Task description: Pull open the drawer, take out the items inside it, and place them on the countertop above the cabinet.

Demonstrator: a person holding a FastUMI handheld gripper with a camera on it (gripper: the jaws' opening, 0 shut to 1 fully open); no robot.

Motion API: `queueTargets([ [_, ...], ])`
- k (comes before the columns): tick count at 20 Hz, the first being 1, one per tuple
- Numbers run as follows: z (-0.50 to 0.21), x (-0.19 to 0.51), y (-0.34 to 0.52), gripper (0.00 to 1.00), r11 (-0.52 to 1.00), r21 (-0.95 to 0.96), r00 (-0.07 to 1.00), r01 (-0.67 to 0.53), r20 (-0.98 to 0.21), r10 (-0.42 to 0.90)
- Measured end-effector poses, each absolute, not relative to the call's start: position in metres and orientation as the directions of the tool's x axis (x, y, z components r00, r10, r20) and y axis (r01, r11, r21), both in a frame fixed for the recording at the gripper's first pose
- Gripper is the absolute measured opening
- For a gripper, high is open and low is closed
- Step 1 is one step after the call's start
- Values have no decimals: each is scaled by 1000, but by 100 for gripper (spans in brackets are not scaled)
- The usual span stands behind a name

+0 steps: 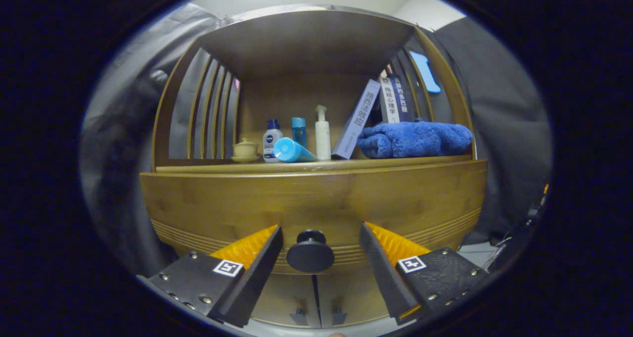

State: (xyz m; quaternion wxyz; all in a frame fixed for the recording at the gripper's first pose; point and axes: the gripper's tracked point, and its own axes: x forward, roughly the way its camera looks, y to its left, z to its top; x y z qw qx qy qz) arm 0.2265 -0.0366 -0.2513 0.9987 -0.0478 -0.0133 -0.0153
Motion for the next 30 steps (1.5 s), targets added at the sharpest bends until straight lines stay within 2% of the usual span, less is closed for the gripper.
queueTargets([
  [3, -254, 234, -32, 99, 979, -198, 997, 41, 65, -28],
  [7, -257, 235, -29, 99, 984, -170, 999, 45, 33, -40],
  [10, -248, 227, -16, 99, 991, -132, 1000, -14, 18, 16],
  [13, -237, 210, -20, 99, 985, -175, 1000, 1, -5, -2],
  [19, -162, 139, -11, 99, 950, -310, 999, 22, 46, -8],
  [22, -131, 95, 9, 99, 967, -255, 999, -29, 26, 37],
  [26, -81, 41, 11, 96, 981, -192, 999, -8, 31, 14],
  [30, -31, 1, 17, 96, 977, -211, 998, -21, 48, 32],
])
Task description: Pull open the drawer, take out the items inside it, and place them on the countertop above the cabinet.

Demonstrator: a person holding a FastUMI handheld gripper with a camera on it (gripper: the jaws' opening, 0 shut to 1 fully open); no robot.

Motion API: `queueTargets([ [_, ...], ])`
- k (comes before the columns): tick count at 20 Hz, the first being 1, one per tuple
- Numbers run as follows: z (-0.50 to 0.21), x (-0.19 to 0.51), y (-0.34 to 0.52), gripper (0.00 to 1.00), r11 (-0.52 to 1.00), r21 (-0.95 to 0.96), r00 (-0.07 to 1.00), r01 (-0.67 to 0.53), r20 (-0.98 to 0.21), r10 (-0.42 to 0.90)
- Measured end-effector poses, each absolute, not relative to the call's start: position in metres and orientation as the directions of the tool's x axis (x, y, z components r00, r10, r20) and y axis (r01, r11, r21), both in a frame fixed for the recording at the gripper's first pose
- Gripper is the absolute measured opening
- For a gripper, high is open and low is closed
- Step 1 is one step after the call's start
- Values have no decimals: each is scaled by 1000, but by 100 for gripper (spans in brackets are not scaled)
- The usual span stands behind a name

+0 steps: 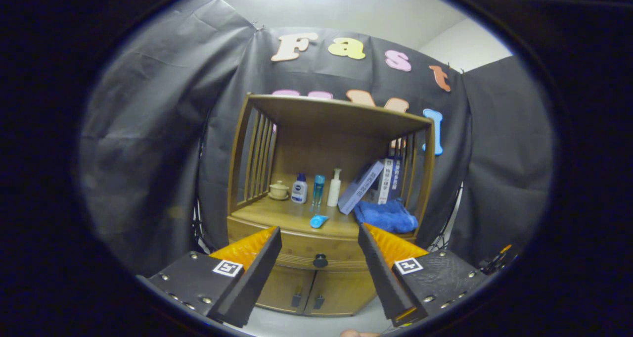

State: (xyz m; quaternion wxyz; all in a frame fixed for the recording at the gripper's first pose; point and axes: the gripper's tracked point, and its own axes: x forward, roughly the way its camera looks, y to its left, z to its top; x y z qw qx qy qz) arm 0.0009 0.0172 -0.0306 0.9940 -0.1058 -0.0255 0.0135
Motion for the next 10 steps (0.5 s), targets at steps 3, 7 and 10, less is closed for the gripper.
queueTargets([
  [3, -2, -23, 13, 96, 989, -151, 999, -12, 47, 19],
  [7, 13, -45, -1, 96, 997, -83, 999, -7, 45, 11],
  [10, 11, -59, -11, 96, 997, -72, 1000, 3, 29, -1],
])
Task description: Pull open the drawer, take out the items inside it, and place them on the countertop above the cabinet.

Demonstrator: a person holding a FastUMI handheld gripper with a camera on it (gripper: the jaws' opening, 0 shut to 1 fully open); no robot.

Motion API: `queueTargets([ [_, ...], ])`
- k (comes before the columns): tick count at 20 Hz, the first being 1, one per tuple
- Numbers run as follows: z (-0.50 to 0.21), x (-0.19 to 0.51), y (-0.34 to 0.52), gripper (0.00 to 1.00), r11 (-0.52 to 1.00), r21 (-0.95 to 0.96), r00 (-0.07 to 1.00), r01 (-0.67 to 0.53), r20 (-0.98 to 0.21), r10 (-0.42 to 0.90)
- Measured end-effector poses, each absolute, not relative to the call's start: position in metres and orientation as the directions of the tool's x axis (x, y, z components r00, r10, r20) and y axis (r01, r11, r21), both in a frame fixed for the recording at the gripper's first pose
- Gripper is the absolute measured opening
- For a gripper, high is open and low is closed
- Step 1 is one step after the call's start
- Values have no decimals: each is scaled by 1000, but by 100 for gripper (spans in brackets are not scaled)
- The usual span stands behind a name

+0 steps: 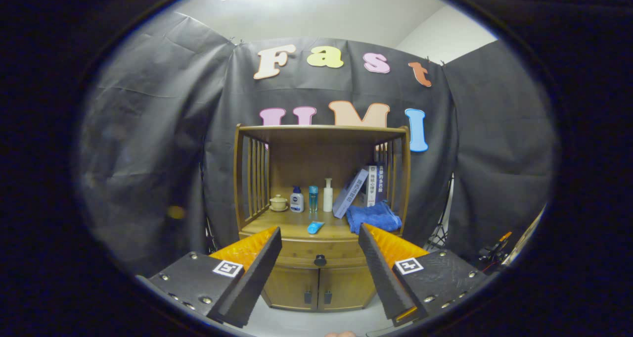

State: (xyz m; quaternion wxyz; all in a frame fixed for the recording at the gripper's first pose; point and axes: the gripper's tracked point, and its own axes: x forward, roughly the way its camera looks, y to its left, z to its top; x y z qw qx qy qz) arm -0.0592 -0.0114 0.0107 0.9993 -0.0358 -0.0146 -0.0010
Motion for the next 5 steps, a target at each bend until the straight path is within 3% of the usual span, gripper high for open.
queueTargets([
  [5, 16, -72, -23, 96, 997, -70, 998, 28, 49, -25],
])
